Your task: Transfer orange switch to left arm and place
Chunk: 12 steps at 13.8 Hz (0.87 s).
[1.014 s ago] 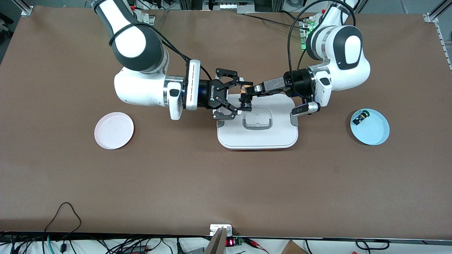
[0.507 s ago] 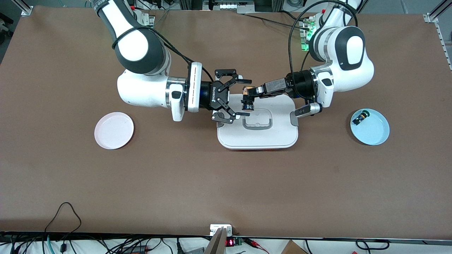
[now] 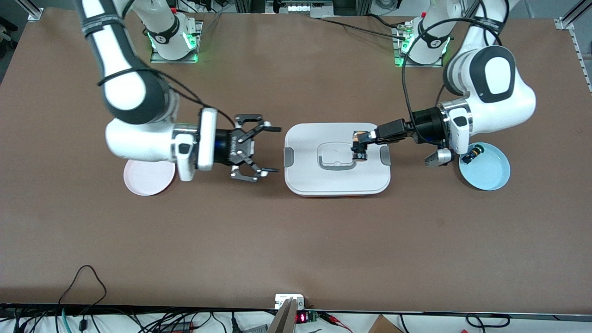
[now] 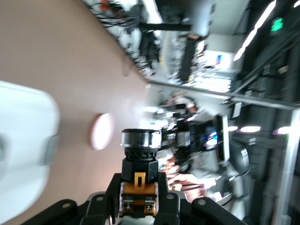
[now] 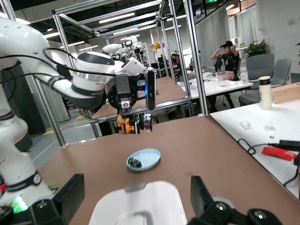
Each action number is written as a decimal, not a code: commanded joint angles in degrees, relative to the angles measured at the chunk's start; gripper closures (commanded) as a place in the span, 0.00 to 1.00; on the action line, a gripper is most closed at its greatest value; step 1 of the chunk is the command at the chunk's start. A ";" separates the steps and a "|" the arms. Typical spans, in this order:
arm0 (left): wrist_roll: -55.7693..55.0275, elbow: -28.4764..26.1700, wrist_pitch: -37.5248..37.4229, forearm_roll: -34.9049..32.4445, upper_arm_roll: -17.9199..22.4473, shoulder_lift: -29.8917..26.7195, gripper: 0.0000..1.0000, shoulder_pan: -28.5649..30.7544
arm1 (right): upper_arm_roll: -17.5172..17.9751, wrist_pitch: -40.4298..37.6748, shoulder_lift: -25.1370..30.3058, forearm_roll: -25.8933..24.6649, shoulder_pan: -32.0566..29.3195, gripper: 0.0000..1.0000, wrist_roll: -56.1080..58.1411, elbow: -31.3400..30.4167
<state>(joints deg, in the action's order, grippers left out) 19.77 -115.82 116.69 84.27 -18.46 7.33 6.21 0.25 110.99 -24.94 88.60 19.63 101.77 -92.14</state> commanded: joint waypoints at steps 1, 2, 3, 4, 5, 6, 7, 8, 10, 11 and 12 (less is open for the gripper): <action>-0.87 -1.25 -3.29 -14.50 3.77 0.05 1.00 0.82 | -2.61 -8.65 3.05 -4.30 -4.67 0.00 0.18 -5.76; -2.18 -1.16 -4.61 -23.36 6.22 0.57 1.00 1.00 | -3.75 -11.12 3.05 -6.14 -6.25 0.00 0.01 -6.46; -2.36 -0.90 -5.23 -32.24 8.77 1.53 1.00 1.09 | -4.81 -12.54 3.05 -8.43 -7.92 0.00 -0.08 -6.73; -2.36 -0.90 -5.24 -40.33 10.62 1.81 1.00 1.44 | -5.51 -13.59 3.31 -11.23 -9.51 0.00 -1.48 -6.73; -2.28 -0.72 -5.24 -47.72 12.30 2.33 1.00 1.87 | -5.70 -14.47 4.27 -13.52 -11.26 0.00 -5.14 -6.82; -2.28 -0.63 -5.33 -53.71 13.62 2.60 1.00 2.23 | -5.70 -15.44 4.89 -14.94 -13.19 0.00 -10.14 -6.74; -2.45 -0.37 -5.33 -58.91 15.02 3.47 1.00 2.58 | -5.78 -15.80 5.42 -15.56 -14.43 0.00 -14.98 -6.82; -2.45 0.15 -4.98 -62.70 16.34 5.31 1.00 3.19 | -5.96 -16.85 5.69 -16.00 -15.66 0.00 -20.51 -7.17; -2.45 0.25 -0.71 -71.38 18.89 8.21 1.00 4.16 | -6.22 -17.48 6.74 -20.20 -16.20 0.00 -32.01 -7.09; -2.37 0.42 1.77 -76.92 19.86 9.44 1.00 4.77 | -6.22 -17.12 7.62 -21.79 -16.11 0.00 -39.99 -6.82; -2.45 1.90 2.31 -80.20 20.48 11.63 1.00 5.48 | -6.14 -16.95 8.41 -22.59 -15.77 0.00 -48.95 -6.82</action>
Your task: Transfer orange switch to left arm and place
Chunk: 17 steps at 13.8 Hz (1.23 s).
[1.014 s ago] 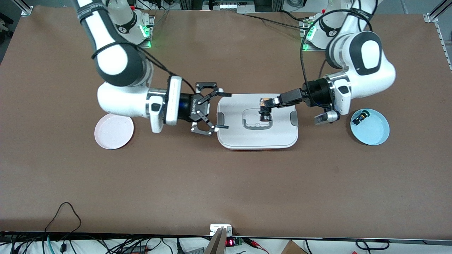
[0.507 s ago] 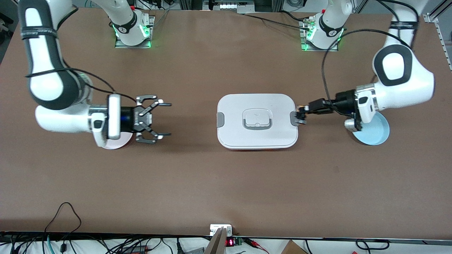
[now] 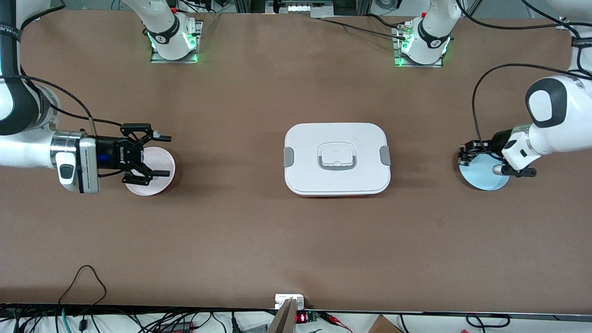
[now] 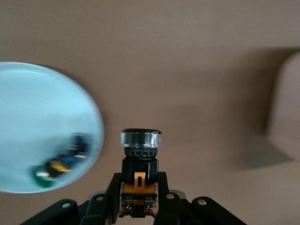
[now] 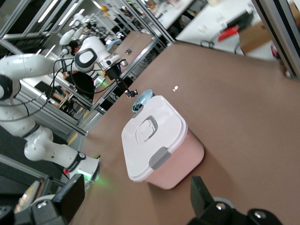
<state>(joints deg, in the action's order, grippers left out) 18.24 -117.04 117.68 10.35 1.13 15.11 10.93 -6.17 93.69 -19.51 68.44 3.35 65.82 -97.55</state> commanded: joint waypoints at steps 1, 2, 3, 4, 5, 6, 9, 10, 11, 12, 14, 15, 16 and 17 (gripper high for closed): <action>-1.01 5.14 1.93 -8.22 1.67 6.40 1.00 1.11 | 0.37 1.48 3.50 -3.31 0.95 0.00 -20.66 -1.42; -1.01 6.29 3.41 -10.32 3.25 7.99 1.00 1.11 | 0.72 3.24 3.86 -4.53 1.04 0.00 -25.87 -1.42; -1.01 6.82 5.34 -12.00 4.22 9.13 1.00 1.11 | 0.81 4.47 4.04 -5.59 1.56 0.00 -29.14 -1.42; -1.36 6.83 6.67 -12.28 4.40 10.28 1.00 1.11 | 0.81 5.09 4.21 -6.91 1.74 0.00 -31.87 -1.42; -2.32 6.92 8.07 -12.37 4.84 11.33 1.00 1.11 | 0.90 5.88 4.30 -8.66 1.92 0.00 -34.33 -1.42; -3.29 6.92 9.65 -12.80 4.93 12.21 1.00 1.11 | 0.90 6.50 4.65 -11.37 2.01 0.00 -37.06 -1.42; -5.58 6.83 11.60 -15.44 4.93 13.19 1.00 1.03 | 1.08 6.77 6.05 -23.04 3.06 0.00 -46.11 -1.33; -5.58 6.74 11.60 -15.53 4.93 13.28 0.99 1.11 | 1.08 6.68 6.58 -27.53 3.15 0.00 -47.70 -1.24; -5.67 6.57 11.60 -15.62 4.84 13.28 0.98 1.11 | 1.51 6.59 6.76 -31.05 3.58 0.00 -49.11 -1.24; -5.67 6.39 11.60 -15.62 4.93 13.28 0.98 1.03 | 2.13 6.24 7.28 -32.48 3.59 0.00 -51.39 -1.33; -5.76 6.21 11.60 -15.62 4.84 13.45 0.98 1.03 | 4.23 5.98 7.64 -35.99 3.76 0.00 -60.85 -1.33; -5.67 6.04 11.60 -15.62 4.84 13.71 0.98 1.03 | 5.63 6.15 8.16 -40.27 4.11 0.00 -65.60 -1.33; -5.67 5.95 11.60 -15.62 4.84 13.80 0.97 1.03 | 6.69 5.98 8.69 -45.62 4.29 0.00 -68.87 -1.24; -5.67 6.04 11.69 -15.62 4.84 14.33 0.95 1.11 | 7.48 5.63 9.57 -49.94 4.38 0.00 -70.20 -1.24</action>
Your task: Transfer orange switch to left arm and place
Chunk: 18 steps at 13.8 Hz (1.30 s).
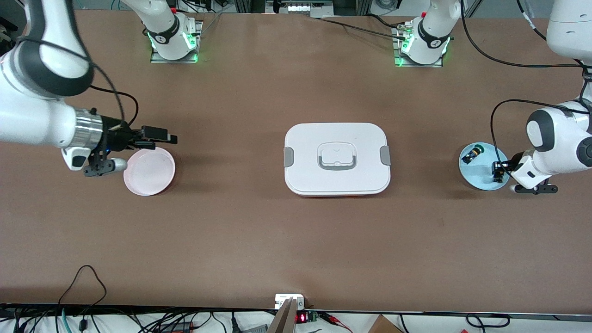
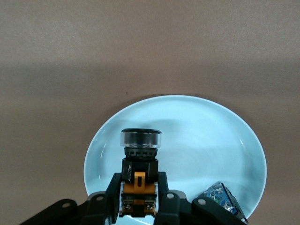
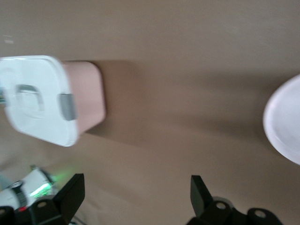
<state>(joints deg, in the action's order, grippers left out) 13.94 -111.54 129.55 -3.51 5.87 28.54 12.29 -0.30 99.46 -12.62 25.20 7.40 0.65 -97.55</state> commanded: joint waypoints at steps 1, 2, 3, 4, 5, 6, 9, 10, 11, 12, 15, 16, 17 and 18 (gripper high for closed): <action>-1.38 0.53 0.09 -1.76 0.11 1.25 0.94 -0.33 | 1.79 -1.80 3.65 -10.92 0.42 0.00 -5.30 -1.07; -1.38 0.45 0.35 -1.76 0.11 1.52 0.91 -0.42 | 1.80 -3.47 4.26 -16.01 0.42 0.00 -4.69 -0.02; -1.29 0.18 0.35 -1.76 0.11 1.43 0.81 -0.51 | 1.80 -4.70 4.44 -21.80 0.51 0.00 -4.43 1.03; -1.11 0.18 0.35 -1.76 0.11 1.43 0.52 -0.51 | 1.80 -4.63 4.79 -27.86 0.51 0.00 -3.55 1.65; -0.50 0.18 0.35 -1.76 0.11 1.34 0.05 -0.42 | 1.36 -4.19 5.32 -30.88 0.07 0.00 -4.68 2.18; -0.24 0.27 0.09 -1.76 0.20 0.91 0.00 -0.42 | 0.23 -3.41 5.24 -31.08 -1.15 0.00 -4.43 2.62; 0.03 0.70 -1.05 -1.67 0.11 -1.63 0.00 -0.34 | -1.54 -0.67 5.50 -31.00 -4.31 0.00 -4.77 3.06; 0.03 1.67 -1.75 -1.67 0.02 -3.56 0.00 -0.34 | -1.46 -0.67 5.50 -30.56 -6.41 0.00 -4.69 3.85; 0.03 3.50 -5.15 -1.67 -0.41 -5.67 0.00 -0.42 | -1.54 -0.85 5.59 -29.51 -7.13 0.00 -4.78 4.38; -0.14 6.22 -9.53 -1.50 -0.85 -6.91 0.00 -0.95 | -1.54 -0.59 6.20 -27.85 -7.49 0.00 -5.21 4.30; -1.54 14.93 -20.36 -0.62 -2.08 -12.00 0.00 -3.40 | -1.37 2.22 8.92 -28.27 -7.31 0.00 -4.60 1.24; -3.64 16.51 -23.43 -0.62 -2.44 -14.10 0.00 -3.93 | -1.37 3.71 9.89 -28.27 -7.49 0.00 -3.82 -1.13; -5.58 18.09 -25.73 0.69 -3.31 -15.69 0.00 -4.11 | -1.45 5.72 11.29 -28.27 -7.49 0.00 -1.81 -3.85; -6.55 20.11 -28.19 2.27 -4.27 -16.93 0.00 -4.11 | -1.46 6.61 12.35 -28.27 -7.49 0.00 -0.31 -5.53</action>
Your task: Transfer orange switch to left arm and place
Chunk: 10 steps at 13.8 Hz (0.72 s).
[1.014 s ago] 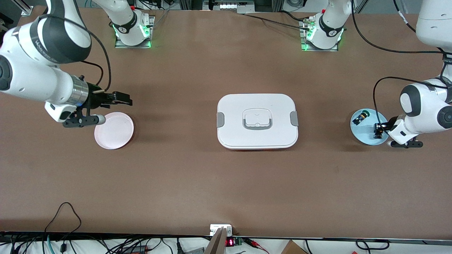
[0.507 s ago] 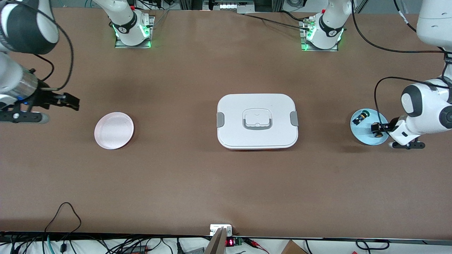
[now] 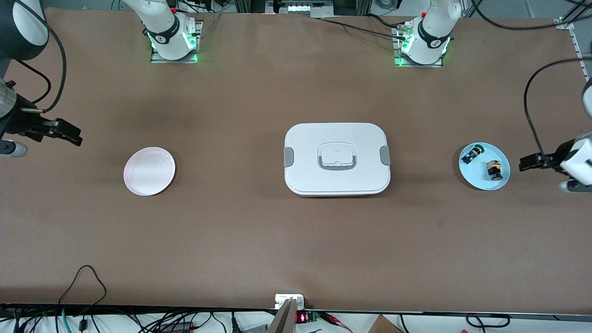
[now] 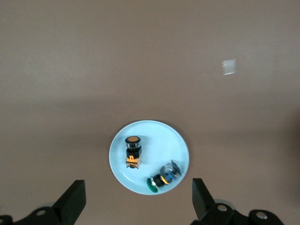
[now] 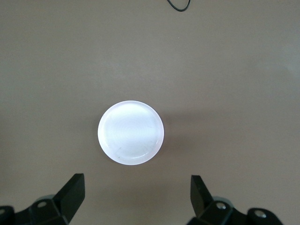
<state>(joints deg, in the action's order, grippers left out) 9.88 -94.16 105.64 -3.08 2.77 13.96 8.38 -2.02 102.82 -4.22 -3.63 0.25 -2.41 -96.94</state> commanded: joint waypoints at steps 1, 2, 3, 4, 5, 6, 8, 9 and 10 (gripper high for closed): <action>-2.58 3.54 -6.91 2.55 -1.37 -3.75 0.00 -0.20 | 0.26 2.22 3.96 0.55 -0.33 0.00 3.19 -5.81; -3.28 4.41 -9.46 2.82 -1.89 -5.33 0.00 -0.29 | 0.09 -0.14 4.04 0.64 -0.42 0.00 3.28 -5.20; -5.55 5.90 -11.40 2.82 -2.50 -6.22 0.00 -0.90 | 0.09 -2.25 4.04 0.73 -0.42 0.00 3.29 -3.97; -8.44 7.57 -13.51 2.47 -2.60 -6.75 0.00 -2.82 | 0.09 -3.06 4.04 0.64 -0.42 0.00 3.29 -3.00; -10.39 8.02 -15.71 2.12 -2.42 -7.36 0.00 -4.58 | 0.09 -3.42 4.04 0.64 -0.42 0.00 3.37 -2.47; -11.36 8.03 -16.34 2.03 -2.16 -7.80 0.00 -5.82 | 0.09 -3.42 4.04 0.64 -0.42 0.00 3.72 -2.38; -13.21 7.94 -16.69 2.03 -1.72 -8.25 0.00 -8.02 | -0.17 -3.51 3.96 0.82 -0.42 0.00 5.39 -2.03; -14.35 7.85 -16.78 1.85 -1.11 -8.51 0.00 -9.33 | -0.17 -3.94 3.96 0.82 -0.42 0.00 4.79 -1.94; -14.97 7.50 -16.78 1.85 -0.41 -8.60 0.00 -10.65 | -0.17 -4.21 3.96 1.08 -0.51 0.00 4.61 -1.94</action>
<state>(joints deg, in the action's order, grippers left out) -3.37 -86.99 89.95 -1.09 0.44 5.62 0.27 -2.21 100.06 -0.41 -3.61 0.18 1.18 -99.65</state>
